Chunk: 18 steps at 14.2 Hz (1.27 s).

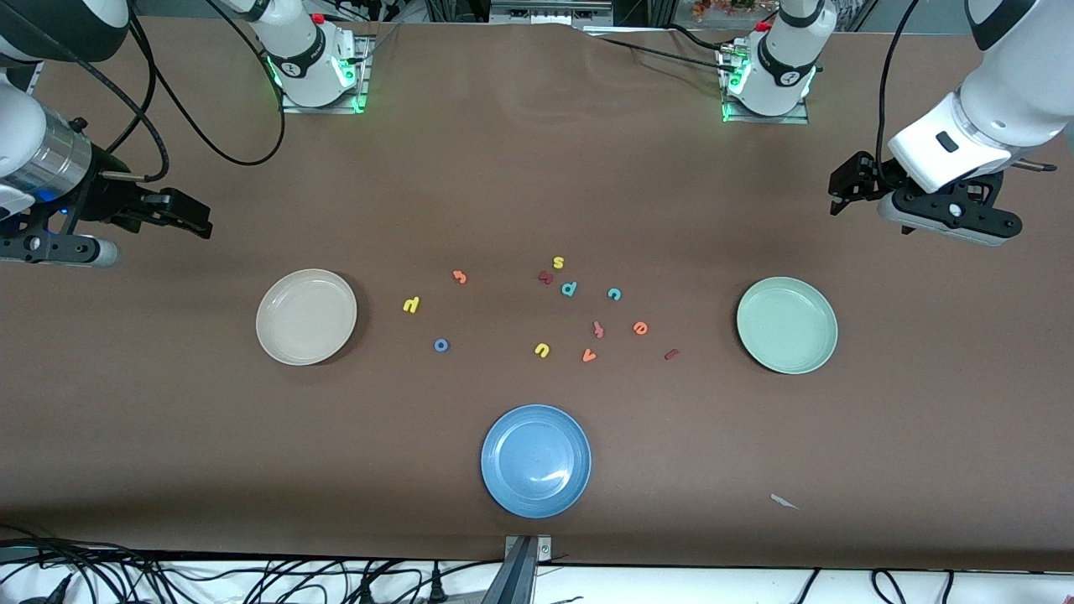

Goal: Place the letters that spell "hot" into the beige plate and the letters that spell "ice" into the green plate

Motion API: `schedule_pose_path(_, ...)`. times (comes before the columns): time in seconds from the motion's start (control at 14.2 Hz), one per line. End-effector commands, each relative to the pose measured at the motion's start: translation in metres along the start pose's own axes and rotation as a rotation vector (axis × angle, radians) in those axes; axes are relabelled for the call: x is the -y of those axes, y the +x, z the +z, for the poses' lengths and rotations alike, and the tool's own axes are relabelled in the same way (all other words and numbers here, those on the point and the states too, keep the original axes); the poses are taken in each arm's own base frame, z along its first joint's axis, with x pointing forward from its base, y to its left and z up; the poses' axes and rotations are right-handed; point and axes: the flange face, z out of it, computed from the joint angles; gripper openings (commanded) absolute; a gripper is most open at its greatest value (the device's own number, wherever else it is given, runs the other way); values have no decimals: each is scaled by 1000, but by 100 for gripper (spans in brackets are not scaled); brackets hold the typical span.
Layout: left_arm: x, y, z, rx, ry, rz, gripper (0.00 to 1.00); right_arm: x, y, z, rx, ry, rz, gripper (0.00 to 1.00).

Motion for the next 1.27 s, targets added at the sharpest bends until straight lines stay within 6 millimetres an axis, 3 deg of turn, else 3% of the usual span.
schedule_pose_path(0.0,1,0,-6,7,27,-7,100,1,0,-1,-2,12,2,100)
schedule_pose_path(1.2,13,-1,-3,9,28,-13,100,5,0,0,-2,13,-4,100)
